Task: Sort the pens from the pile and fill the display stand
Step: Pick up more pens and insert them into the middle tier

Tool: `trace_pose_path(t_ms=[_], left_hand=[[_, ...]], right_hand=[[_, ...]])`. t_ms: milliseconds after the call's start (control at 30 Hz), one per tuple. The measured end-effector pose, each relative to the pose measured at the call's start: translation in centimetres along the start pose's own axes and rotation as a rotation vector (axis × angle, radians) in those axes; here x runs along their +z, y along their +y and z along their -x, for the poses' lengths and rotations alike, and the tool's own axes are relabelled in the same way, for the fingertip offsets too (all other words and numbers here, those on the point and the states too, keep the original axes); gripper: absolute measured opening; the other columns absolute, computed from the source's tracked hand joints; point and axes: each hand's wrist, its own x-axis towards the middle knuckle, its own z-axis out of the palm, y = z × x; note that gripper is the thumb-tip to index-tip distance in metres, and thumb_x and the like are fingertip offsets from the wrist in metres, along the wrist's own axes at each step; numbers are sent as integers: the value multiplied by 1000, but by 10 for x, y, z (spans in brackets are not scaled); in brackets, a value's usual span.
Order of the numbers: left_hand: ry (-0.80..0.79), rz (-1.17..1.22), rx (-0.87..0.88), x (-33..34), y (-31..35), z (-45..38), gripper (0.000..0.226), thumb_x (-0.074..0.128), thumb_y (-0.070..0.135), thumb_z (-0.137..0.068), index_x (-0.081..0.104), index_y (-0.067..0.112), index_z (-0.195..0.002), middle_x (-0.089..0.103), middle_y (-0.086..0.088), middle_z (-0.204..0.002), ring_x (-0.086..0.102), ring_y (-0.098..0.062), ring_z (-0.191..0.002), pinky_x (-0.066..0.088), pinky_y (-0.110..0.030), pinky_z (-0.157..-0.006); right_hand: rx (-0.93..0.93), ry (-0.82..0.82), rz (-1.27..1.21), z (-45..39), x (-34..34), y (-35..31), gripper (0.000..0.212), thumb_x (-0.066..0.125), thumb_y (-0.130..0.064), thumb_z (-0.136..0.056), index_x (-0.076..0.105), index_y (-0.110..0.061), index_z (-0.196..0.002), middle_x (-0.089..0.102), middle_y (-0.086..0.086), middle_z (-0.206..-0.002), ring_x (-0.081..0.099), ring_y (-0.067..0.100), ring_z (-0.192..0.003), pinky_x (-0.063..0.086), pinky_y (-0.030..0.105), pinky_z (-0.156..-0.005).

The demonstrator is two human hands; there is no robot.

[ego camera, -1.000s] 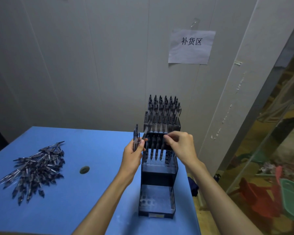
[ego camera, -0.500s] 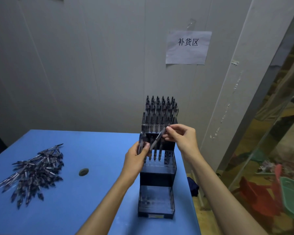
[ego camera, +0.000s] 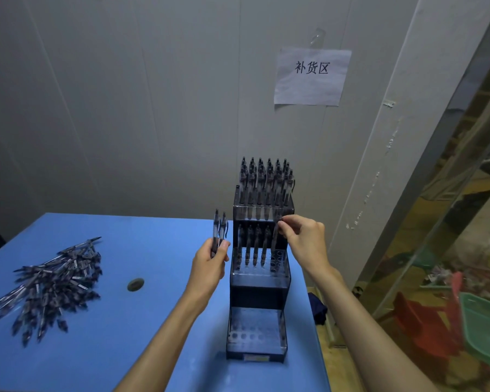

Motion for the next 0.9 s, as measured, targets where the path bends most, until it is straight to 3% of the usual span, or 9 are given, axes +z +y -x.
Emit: trace_pose_path(t_ms=[167, 533, 733, 900], left_hand=[[-21, -1, 36, -2, 1, 2, 30, 52, 33, -105, 52, 4, -99, 48, -1, -70, 35, -14, -57, 32, -23, -47], [-30, 2, 57, 2, 3, 1, 25, 42, 33, -109, 63, 20, -105, 52, 0, -74, 35, -10, -57, 32, -20, -49], [-26, 20, 48, 7, 6, 2, 28, 43, 33, -108, 66, 17, -104, 58, 2, -75, 38, -9, -54, 33, -22, -50], [-35, 64, 73, 13, 11, 5, 26, 46, 28, -108, 67, 13, -102, 59, 1, -73, 44, -1, -51, 37, -14, -51]], right_hand=[[17, -8, 0, 5, 5, 2, 18, 71, -14, -92, 76, -7, -108, 77, 3, -91, 72, 11, -84, 60, 32, -87], [59, -73, 56, 12, 13, 13, 15, 72, -14, -91, 78, -7, -103, 77, 2, -89, 72, 10, -82, 59, 31, -87], [104, -104, 74, 16, 16, 15, 18, 71, -16, -92, 77, -8, -107, 77, 2, -94, 71, 9, -85, 59, 31, -89], [111, -113, 104, 13, 15, 15, 17, 72, -17, -92, 77, -8, -105, 77, 2, -93, 71, 10, -85, 58, 31, -89]])
